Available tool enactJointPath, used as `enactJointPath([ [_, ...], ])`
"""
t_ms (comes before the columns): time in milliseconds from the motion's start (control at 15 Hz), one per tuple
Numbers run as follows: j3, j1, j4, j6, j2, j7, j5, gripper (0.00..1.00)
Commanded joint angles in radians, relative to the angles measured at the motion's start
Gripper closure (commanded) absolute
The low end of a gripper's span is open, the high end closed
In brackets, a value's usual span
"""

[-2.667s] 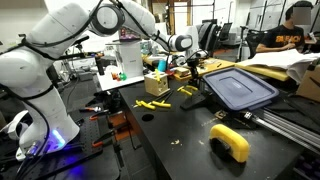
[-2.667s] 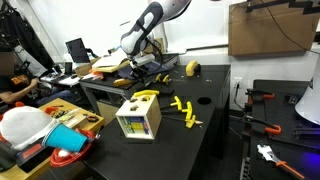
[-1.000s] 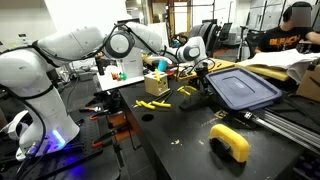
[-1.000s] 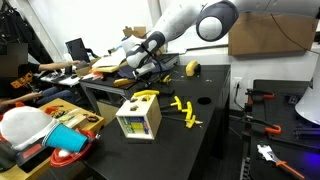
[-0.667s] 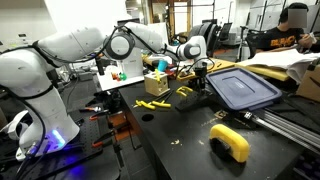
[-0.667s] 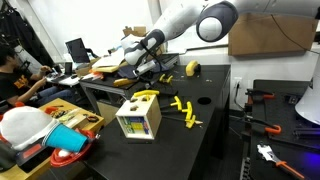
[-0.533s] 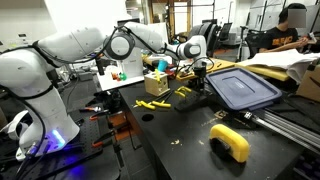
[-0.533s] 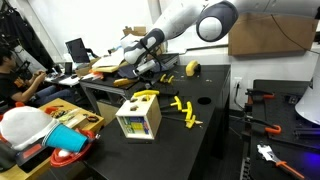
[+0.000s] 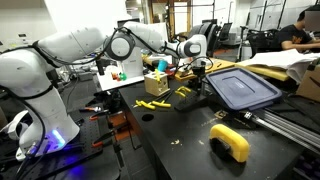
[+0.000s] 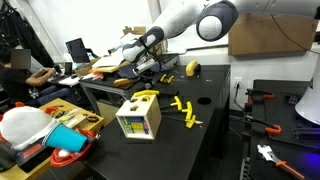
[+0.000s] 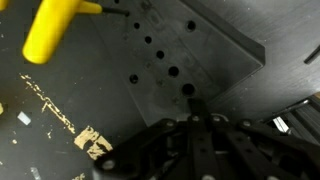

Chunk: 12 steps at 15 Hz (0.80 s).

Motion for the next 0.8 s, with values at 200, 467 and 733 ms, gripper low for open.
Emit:
enactJointPath([
  [200, -0.009, 0.017, 0.076, 0.111, 0.027, 0.012, -0.015, 1.00],
  [467, -0.026, 0.017, 0.097, 0.103, 0.072, 0.019, -0.031, 1.00],
  [733, -0.058, 0.010, 0.124, 0.110, 0.126, 0.026, -0.052, 1.00],
])
